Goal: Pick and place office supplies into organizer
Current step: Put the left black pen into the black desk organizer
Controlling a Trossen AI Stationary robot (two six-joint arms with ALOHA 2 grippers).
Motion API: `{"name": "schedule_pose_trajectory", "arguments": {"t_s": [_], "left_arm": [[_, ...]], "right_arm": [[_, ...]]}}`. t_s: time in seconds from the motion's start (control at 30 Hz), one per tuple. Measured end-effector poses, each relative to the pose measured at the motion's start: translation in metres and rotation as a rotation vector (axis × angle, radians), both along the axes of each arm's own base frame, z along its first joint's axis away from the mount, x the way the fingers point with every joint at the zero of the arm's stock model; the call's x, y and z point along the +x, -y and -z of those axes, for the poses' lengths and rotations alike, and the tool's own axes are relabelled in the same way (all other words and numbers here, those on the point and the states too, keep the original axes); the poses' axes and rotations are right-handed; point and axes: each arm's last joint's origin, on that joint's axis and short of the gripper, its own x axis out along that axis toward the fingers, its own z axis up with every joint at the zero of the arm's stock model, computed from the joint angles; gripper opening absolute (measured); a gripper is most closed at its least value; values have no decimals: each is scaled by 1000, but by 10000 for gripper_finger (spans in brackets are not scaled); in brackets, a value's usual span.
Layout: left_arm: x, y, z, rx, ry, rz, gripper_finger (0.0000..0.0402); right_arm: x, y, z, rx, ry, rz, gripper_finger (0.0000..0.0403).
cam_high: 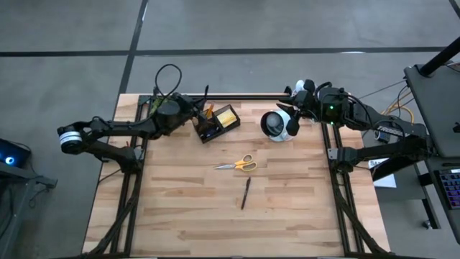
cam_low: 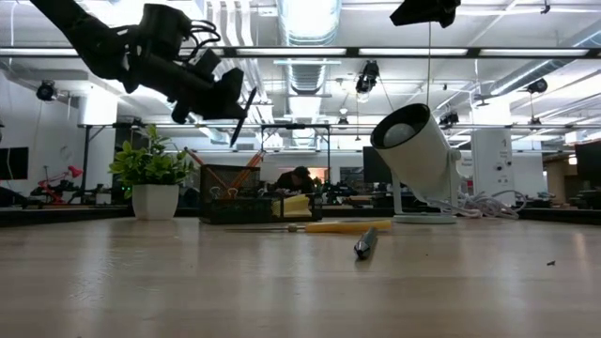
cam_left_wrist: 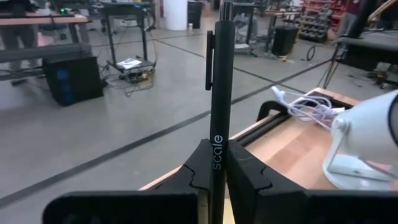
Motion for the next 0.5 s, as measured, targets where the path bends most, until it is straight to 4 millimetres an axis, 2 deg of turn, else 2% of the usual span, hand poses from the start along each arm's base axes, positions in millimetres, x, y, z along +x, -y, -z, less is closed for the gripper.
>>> {"name": "schedule_pose_trajectory", "arguments": {"t_s": [0.5], "left_arm": [[-1,0,12,-66,-90,-20,7]], "right_arm": [[0,0,0,-8,-5,-3,66]]}}
